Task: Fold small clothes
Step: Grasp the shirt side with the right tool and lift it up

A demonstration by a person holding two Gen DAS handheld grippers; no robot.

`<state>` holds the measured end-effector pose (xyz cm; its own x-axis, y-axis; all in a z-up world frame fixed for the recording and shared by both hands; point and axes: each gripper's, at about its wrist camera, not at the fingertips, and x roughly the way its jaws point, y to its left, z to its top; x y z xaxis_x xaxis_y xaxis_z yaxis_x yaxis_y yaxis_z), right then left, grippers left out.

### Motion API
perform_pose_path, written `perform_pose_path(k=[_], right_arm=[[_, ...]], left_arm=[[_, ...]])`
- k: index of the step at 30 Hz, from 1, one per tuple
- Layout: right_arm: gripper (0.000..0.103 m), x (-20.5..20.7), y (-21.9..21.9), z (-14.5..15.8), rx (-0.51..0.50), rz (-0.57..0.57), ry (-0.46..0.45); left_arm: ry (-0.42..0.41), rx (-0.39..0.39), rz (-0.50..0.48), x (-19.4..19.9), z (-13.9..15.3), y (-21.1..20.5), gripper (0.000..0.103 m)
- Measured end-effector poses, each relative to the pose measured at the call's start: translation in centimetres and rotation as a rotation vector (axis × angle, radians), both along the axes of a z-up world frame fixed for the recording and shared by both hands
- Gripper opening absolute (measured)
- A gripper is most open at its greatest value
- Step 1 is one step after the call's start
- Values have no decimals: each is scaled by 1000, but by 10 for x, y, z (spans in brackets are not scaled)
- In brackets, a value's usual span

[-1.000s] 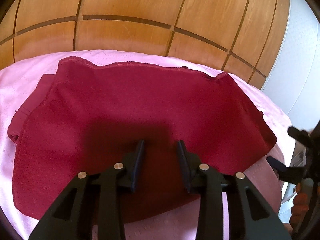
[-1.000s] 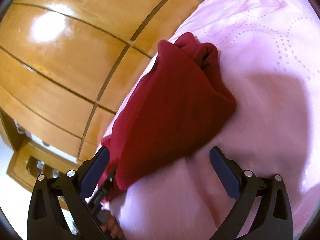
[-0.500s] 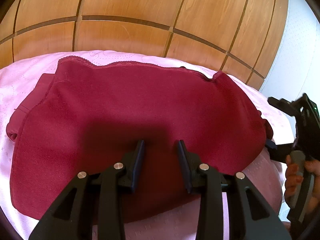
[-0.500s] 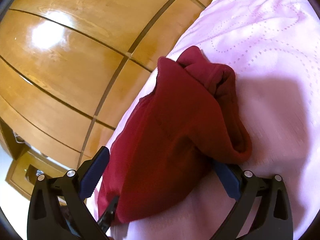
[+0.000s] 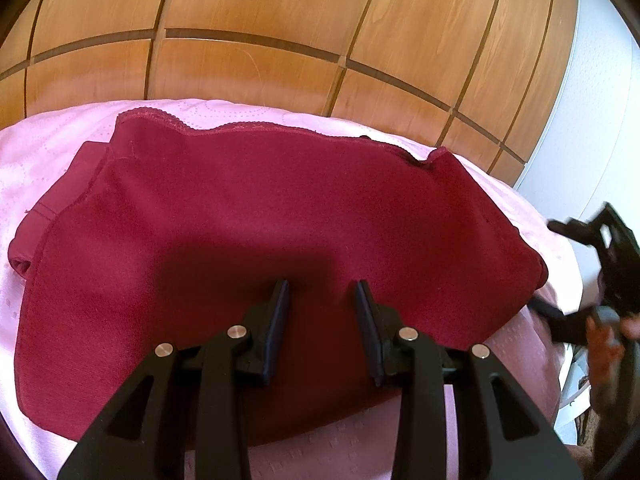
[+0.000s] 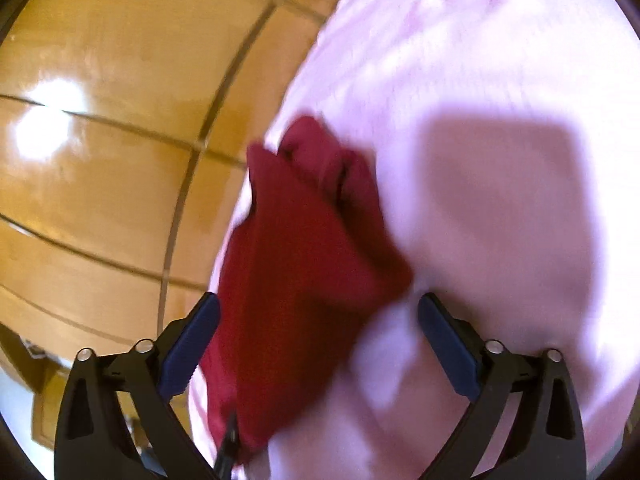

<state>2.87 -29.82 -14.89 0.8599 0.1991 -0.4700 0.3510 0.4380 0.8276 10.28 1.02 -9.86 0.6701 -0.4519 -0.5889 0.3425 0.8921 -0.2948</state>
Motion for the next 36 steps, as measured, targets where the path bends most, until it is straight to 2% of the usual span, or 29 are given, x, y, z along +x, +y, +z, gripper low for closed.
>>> perform_pose_path(k=[4, 6, 11, 13, 14, 15, 16, 17, 18, 20, 21, 22, 23, 27, 31, 36], right_arm=[[88, 36, -17, 1, -55, 59, 11], [88, 55, -19, 3, -102, 141, 26], [86, 78, -17, 5, -193, 252, 13], [74, 85, -15, 6, -227, 261, 5], [61, 87, -15, 6, -245, 256, 9], [43, 87, -17, 4, -242, 247, 12], [36, 84, -21, 1, -215, 240, 7], [31, 80, -24, -2, -143, 233, -17], [28, 75, -28, -6, -97, 216, -33], [27, 67, -28, -4, -54, 190, -62], [26, 65, -25, 1, -54, 186, -74], [26, 65, -20, 7, -57, 185, -83], [26, 64, -17, 14, -60, 188, -100], [26, 63, -4, 42, -86, 208, -146], [26, 72, 22, 71, -124, 248, -187], [26, 67, 59, 102, -193, 323, -226]], left_arm=[[4, -10, -5, 1, -1, 2, 34], [4, -13, -6, 1, -1, 2, 34], [2, -13, -13, 2, -1, 1, 36], [2, -15, -15, 2, -1, 0, 37], [2, -17, -16, 2, -1, 0, 38], [2, -18, -19, 2, -1, -1, 39], [2, -20, -24, 2, -1, -1, 41], [2, -22, -30, 2, -1, -2, 45], [1, -25, -44, 2, 0, -3, 48], [3, -21, -81, 2, 3, -7, 70], [5, -10, -105, 1, 7, -11, 77], [6, -3, -116, 0, 10, -12, 90], [7, 3, -122, -2, 15, -13, 92], [-28, -44, -84, -10, 33, 4, 93], [-34, -85, 57, -10, 43, 44, 94], [-7, -119, 208, -13, 39, 94, 94]])
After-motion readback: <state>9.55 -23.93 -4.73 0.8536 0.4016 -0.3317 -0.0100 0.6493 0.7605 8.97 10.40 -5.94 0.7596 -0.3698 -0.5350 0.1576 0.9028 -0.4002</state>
